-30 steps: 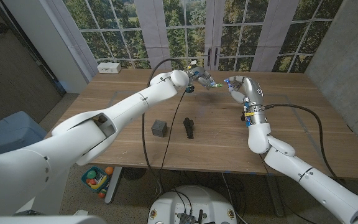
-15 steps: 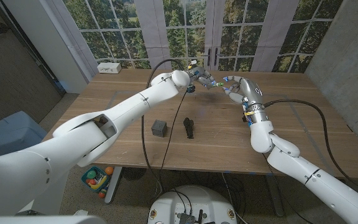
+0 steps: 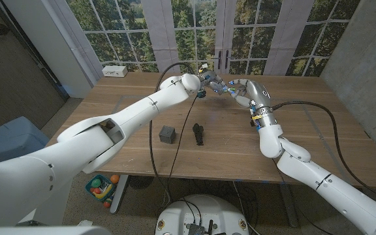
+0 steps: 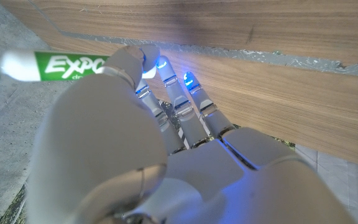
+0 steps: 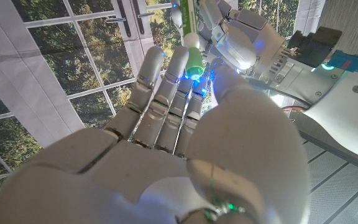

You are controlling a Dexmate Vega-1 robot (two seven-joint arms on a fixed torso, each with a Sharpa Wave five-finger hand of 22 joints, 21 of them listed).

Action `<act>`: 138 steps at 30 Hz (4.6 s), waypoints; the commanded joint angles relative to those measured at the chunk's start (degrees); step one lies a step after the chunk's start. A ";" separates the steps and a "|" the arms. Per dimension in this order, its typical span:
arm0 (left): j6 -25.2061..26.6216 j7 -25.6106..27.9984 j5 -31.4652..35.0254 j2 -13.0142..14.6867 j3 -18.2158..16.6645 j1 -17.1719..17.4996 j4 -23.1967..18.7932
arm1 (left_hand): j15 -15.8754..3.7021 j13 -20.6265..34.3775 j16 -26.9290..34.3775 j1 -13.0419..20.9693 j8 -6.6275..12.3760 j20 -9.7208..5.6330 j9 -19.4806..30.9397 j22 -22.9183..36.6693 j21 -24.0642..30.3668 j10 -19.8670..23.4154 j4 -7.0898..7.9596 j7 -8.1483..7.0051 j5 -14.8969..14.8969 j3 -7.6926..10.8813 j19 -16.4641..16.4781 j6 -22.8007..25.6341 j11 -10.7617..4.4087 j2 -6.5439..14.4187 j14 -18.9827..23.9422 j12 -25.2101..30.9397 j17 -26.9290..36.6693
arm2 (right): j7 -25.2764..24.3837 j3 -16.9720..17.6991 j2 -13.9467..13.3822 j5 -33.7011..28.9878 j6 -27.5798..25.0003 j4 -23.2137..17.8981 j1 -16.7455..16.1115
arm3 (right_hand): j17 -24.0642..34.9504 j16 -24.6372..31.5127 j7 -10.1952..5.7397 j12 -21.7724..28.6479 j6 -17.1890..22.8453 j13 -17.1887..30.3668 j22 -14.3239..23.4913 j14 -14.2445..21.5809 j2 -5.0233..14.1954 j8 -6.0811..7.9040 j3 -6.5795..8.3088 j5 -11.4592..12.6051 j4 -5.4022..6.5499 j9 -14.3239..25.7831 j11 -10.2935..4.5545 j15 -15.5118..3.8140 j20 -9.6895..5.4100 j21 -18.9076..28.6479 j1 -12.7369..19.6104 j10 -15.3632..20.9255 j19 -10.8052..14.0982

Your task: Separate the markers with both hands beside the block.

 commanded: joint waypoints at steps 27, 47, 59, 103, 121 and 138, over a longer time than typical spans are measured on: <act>-1.53 0.06 -0.70 0.86 -0.67 0.22 -0.27 | -6.37 29.03 -0.35 -0.55 0.02 -2.75 0.17 0.35 1.46 14.38 1.08 4.94 1.70 -1.22 -0.16 4.86 2.94 -0.02 0.24 0.15 1.09 | -8.72 -0.27 2.11 0.45 8.58 7.05 1.52 | -2.98 0.25 3.37 3.10 16.99 1.79 -0.31 9.40 1.65 5.01 3.11 1.07 -2.67 -0.26 1.94 -4.28 -9.51 4.95 11.92 14.47 6.49; -35.70 1.55 10.23 5.34 1.08 0.49 7.75 | -0.52 16.31 -9.09 -16.30 -20.55 3.28 -11.08 0.91 3.46 -34.28 3.69 -3.05 -27.58 -13.64 -11.68 -33.64 2.25 -2.14 -29.46 -16.32 -5.29 | -5.98 1.24 1.98 3.00 9.39 6.88 1.27 | -3.67 -0.19 3.30 1.94 16.77 1.04 -0.62 10.00 0.62 4.36 3.74 2.21 -2.52 -0.46 1.65 -4.14 -9.59 3.94 11.67 14.16 7.47; -46.01 -2.81 8.52 2.43 -0.82 -0.43 16.08 | -3.50 6.86 -7.61 -15.91 -19.09 1.10 -13.67 -0.27 4.44 -29.20 2.43 -5.67 -35.09 -13.13 -9.06 -23.00 0.43 -0.15 -27.45 -15.22 -12.54 | -6.53 2.24 2.61 4.76 12.46 7.74 1.27 | -3.68 -0.25 3.29 1.86 16.75 1.39 -0.63 10.03 0.45 4.17 3.93 2.46 -2.43 -0.47 1.60 -4.16 -9.61 3.58 11.55 14.01 7.62; -46.50 9.24 16.37 1.69 -2.32 3.16 13.74 | -6.36 16.13 1.54 -10.23 -9.45 -1.86 -1.55 1.58 14.19 8.48 1.14 5.15 -35.05 5.43 -8.44 -1.37 1.59 11.70 -8.30 1.39 -2.71 | -4.81 3.91 3.56 5.69 18.15 7.87 0.60 | -3.45 -0.50 3.11 1.29 15.83 2.68 -0.40 9.78 0.46 3.47 4.65 3.01 -2.18 0.14 1.59 -4.43 -9.62 2.48 11.16 13.23 7.62; -46.75 -2.50 12.11 2.15 -1.54 0.47 14.72 | -4.56 12.97 -6.47 -24.86 -19.11 1.00 -6.47 3.38 23.23 -12.29 6.38 2.98 -36.28 2.13 -12.22 -13.93 1.50 6.85 -21.17 -11.43 -5.18 | -5.29 5.27 4.61 6.92 20.24 9.89 0.60 | -3.87 -0.81 3.42 0.85 17.59 1.57 -0.45 10.34 -0.31 3.65 5.16 3.60 -2.46 -0.07 1.94 -4.19 -9.54 2.29 11.26 15.35 8.82; -52.12 -4.32 10.71 1.09 -1.59 -0.76 18.54 | -4.97 2.51 -8.11 -24.04 -20.30 0.45 -13.24 -0.39 23.98 -21.40 -0.30 -1.94 -35.81 0.43 -13.00 -23.26 0.63 -0.41 -22.86 -15.27 -12.88 | -1.51 5.52 5.03 13.19 26.85 12.23 1.43 | -4.06 -1.03 3.50 0.40 17.38 1.71 -0.51 10.44 -0.46 3.29 5.49 3.91 -2.37 -0.13 1.73 -4.24 -9.57 1.92 11.08 14.84 8.95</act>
